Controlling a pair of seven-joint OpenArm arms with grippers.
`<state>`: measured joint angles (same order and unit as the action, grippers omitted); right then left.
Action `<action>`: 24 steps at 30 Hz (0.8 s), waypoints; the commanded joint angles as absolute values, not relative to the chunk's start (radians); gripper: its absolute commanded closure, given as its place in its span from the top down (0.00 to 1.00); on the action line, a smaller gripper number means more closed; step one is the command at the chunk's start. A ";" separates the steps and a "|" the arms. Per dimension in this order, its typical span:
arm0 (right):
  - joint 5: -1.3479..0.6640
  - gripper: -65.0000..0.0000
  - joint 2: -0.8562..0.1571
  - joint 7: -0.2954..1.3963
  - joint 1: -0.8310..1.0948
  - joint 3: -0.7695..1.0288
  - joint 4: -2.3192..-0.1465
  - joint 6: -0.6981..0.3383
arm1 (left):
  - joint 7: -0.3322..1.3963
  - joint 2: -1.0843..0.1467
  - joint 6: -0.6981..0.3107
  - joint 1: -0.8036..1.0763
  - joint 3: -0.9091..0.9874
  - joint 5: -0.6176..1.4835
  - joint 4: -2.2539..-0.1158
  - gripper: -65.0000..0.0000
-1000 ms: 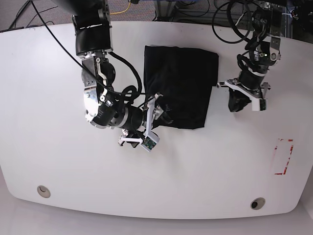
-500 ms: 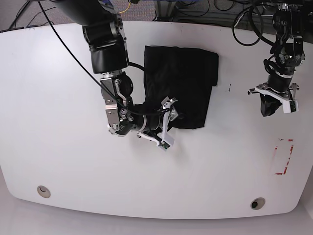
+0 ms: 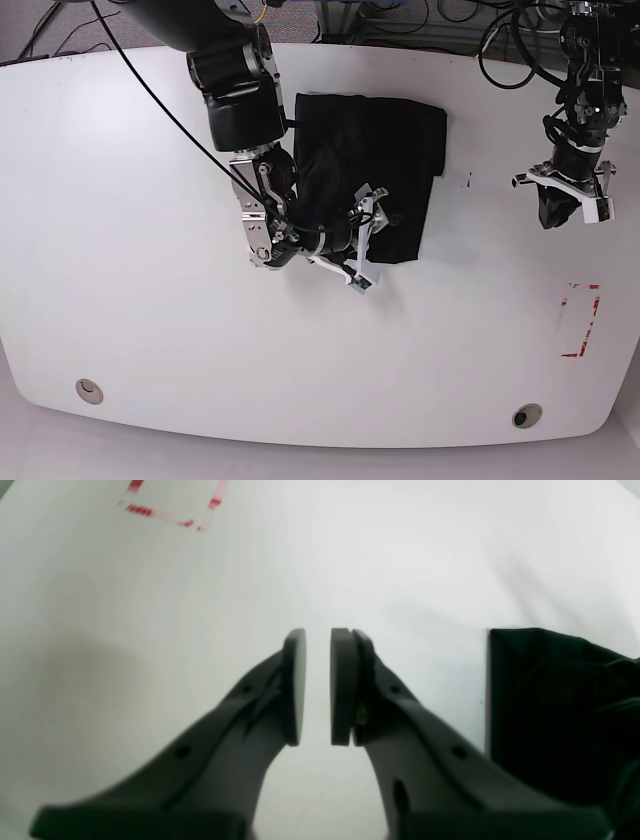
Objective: Layout the t-shirt on the table in an organized manner, then fold the t-shirt properly
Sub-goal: 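Grasp the bundle's edge with the right gripper and fold it over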
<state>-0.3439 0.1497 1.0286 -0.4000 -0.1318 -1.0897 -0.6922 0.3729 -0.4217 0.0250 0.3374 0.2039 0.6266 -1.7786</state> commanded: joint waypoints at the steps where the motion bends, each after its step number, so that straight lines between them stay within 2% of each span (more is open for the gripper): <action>1: -0.363 0.56 0.157 1.010 -0.429 -0.131 -1.104 -0.698 | 0.346 -0.435 0.021 0.331 0.213 0.630 -1.796 0.12; 4: -0.363 0.43 0.157 1.009 -0.429 -0.131 -1.107 -0.698 | 0.346 -0.435 0.021 0.335 0.213 0.630 -1.794 0.12; 6: -0.363 0.27 0.157 1.007 -0.433 -0.131 -1.109 -0.698 | 0.346 -0.435 0.021 0.341 0.213 0.630 -1.794 0.12; 9: -0.363 0.12 0.157 1.007 -0.446 -0.131 -1.109 -0.698 | 0.346 -0.435 0.021 0.344 0.209 0.630 -1.794 0.12; 16: -0.363 0.06 0.157 1.013 -0.458 -0.131 -1.116 -0.698 | 0.346 -0.435 0.019 0.344 0.193 0.630 -1.774 0.12; 19: -0.363 0.00 0.157 1.017 -0.458 -0.131 -1.158 -0.698 | 0.346 -0.435 0.019 0.344 0.180 0.630 -1.753 0.12; 24: -0.363 0.00 0.157 1.069 -0.464 -0.131 -1.225 -0.698 | 0.346 -0.435 0.019 0.344 0.163 0.630 -1.747 0.12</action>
<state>-0.3439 0.1501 1.0729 -0.4278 -0.1318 -1.1748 -0.6922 0.3737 -0.4198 0.0246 0.3523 0.1646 0.6262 -1.7321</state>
